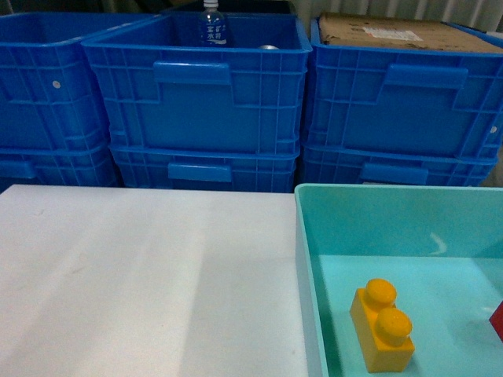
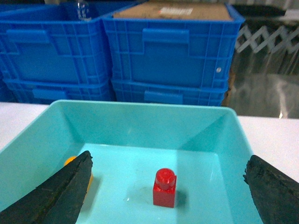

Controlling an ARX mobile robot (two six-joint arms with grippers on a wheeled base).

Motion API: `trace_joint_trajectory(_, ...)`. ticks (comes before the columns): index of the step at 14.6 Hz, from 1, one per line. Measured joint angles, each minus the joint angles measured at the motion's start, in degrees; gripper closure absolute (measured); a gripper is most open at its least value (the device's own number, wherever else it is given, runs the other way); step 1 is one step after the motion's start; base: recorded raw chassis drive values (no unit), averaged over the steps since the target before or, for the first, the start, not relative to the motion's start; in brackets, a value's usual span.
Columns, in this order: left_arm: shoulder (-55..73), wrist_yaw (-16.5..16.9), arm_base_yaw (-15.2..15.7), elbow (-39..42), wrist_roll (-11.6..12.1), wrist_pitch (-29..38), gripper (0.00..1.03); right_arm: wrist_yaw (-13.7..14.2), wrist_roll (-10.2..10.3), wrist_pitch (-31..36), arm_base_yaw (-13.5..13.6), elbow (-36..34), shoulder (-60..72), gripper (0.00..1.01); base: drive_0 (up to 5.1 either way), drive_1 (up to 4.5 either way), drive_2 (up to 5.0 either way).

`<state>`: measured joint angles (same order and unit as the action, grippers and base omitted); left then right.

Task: Pick red block from blue box to shelf

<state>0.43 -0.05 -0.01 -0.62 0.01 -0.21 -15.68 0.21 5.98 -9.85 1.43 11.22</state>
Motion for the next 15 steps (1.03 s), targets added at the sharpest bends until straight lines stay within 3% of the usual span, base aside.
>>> trace_joint_trajectory(1,0.00,0.00,0.00,0.00,0.00,0.02,0.05,-1.75,0.48,5.73,-0.26,1.42,10.49,0.03,0.0,0.00,0.0)
trace_joint_trajectory(3,0.00,0.00,0.00,0.00,0.00,-0.02,0.05,-2.14,1.92,15.72,0.39,9.79,27.54,0.03,0.0,0.00,0.0)
trace_joint_trajectory(6,0.00,0.00,0.00,0.00,0.00,0.02,0.05,-4.22,1.75,10.43,2.89,23.54,44.78,0.03,0.0,0.00,0.0)
trace_joint_trajectory(9,0.00,0.02,0.00,0.00,0.00,0.02,0.05,-2.38,-0.11,2.82,7.23,31.82,53.66,0.03,0.0,0.00,0.0)
trace_joint_trajectory(12,0.00,0.02,0.00,0.00,0.00,0.02,0.05,4.57,-1.73,5.18,14.01,31.80,60.48,0.03,0.0,0.00,0.0)
trace_joint_trajectory(13,0.00,0.00,0.00,0.00,0.00,0.02,0.05,8.17,-1.49,7.52,16.70,30.77,63.71,0.03,0.0,0.00,0.0)
trace_joint_trajectory(15,0.00,0.02,0.00,0.00,0.00,0.02,0.05,12.76,0.39,11.69,20.59,30.38,69.81,0.03,0.0,0.00,0.0)
